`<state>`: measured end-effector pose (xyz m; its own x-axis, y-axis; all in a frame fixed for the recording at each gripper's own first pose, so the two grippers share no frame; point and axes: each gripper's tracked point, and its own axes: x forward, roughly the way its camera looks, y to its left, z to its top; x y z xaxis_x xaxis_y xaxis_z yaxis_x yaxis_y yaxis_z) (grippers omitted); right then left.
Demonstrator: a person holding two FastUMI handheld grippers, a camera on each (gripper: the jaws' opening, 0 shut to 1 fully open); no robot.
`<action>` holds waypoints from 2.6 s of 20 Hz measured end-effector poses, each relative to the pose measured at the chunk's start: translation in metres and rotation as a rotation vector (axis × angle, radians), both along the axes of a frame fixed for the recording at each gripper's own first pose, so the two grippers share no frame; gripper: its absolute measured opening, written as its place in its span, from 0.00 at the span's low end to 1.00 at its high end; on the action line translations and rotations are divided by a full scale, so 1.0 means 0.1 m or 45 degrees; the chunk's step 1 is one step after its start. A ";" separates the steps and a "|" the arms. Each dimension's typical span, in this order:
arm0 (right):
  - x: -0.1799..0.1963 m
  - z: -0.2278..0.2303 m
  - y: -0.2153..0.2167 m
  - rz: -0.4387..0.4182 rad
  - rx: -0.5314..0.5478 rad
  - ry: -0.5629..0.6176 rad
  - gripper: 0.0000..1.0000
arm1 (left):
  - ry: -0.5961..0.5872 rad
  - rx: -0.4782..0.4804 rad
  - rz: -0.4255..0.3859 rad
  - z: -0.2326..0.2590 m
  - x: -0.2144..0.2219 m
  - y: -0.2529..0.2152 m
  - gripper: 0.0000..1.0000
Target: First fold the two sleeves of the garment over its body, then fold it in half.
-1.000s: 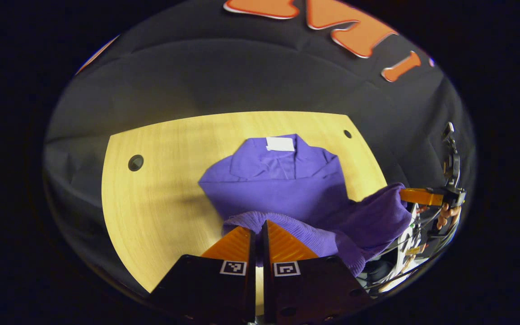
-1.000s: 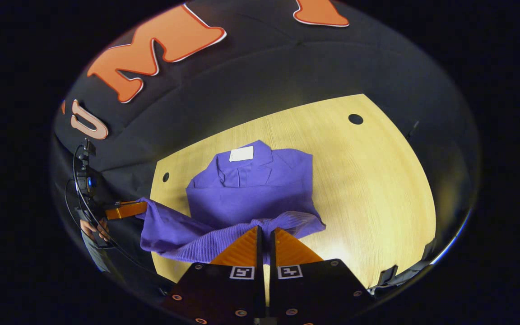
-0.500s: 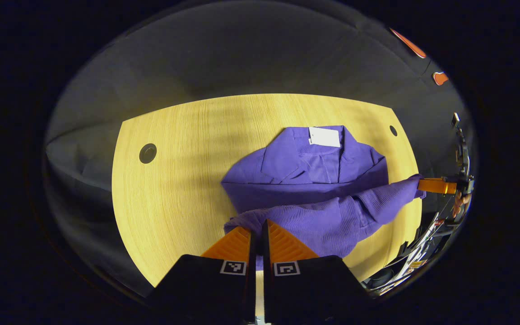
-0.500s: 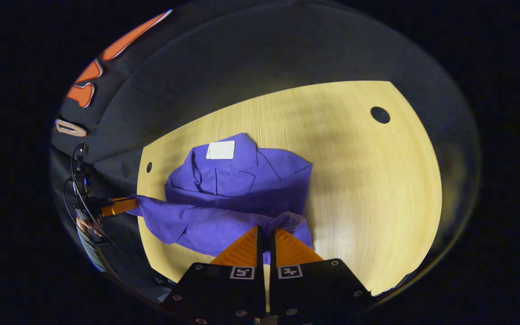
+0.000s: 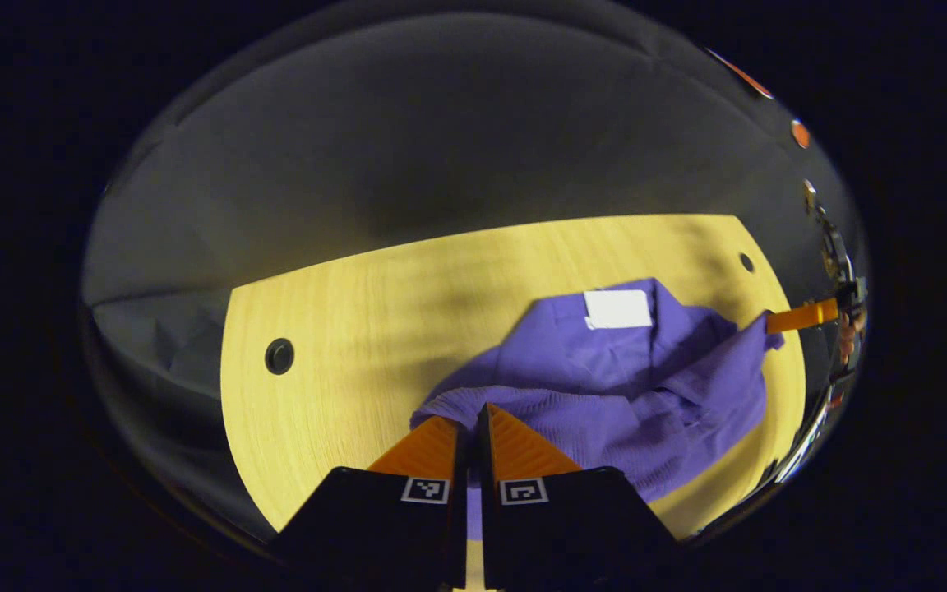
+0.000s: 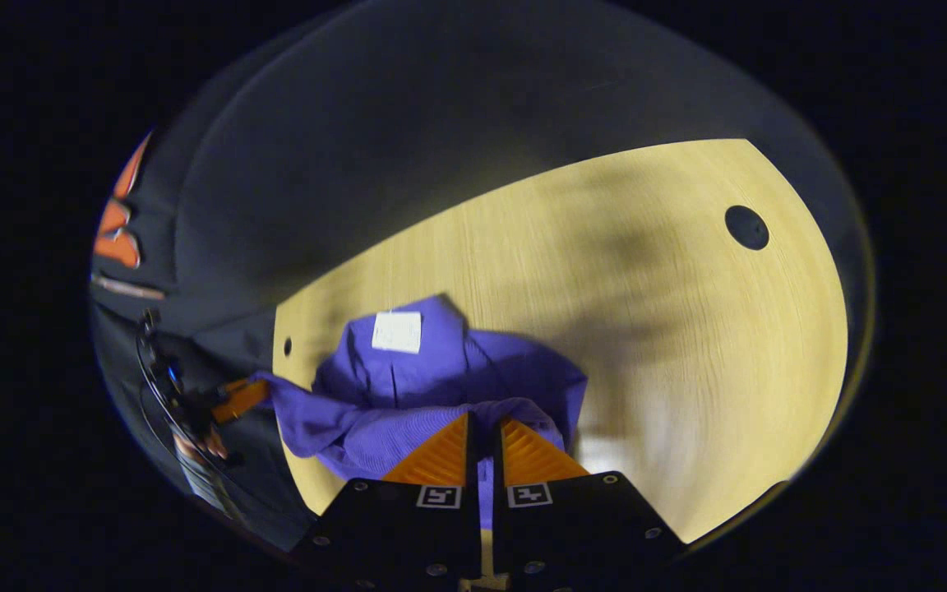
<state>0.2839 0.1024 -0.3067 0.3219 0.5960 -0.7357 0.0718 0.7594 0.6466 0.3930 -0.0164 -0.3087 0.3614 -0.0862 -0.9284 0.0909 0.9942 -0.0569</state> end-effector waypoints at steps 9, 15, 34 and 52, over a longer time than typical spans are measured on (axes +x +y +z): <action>0.40 0.35 -0.36 -0.289 0.020 -0.202 0.40 | -0.353 0.011 0.219 0.31 0.43 -0.13 0.30; 0.05 0.80 -0.44 -0.297 -0.040 -0.394 0.57 | -0.382 -0.158 0.263 0.69 0.15 -0.28 0.75; -1.40 2.14 -0.56 -0.302 -0.401 -1.083 0.95 | -1.116 -0.120 0.279 2.87 -1.33 -0.51 0.97; -3.39 2.67 -0.08 -0.312 -0.432 -1.342 0.94 | -1.354 -0.076 0.129 3.29 -3.36 -0.86 0.96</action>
<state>-0.0551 0.0940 -0.0399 0.9573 0.2528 -0.1403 -0.2156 0.9474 0.2364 0.0567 -0.1029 0.0206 0.9908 -0.0454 -0.1277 0.0398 0.9982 -0.0455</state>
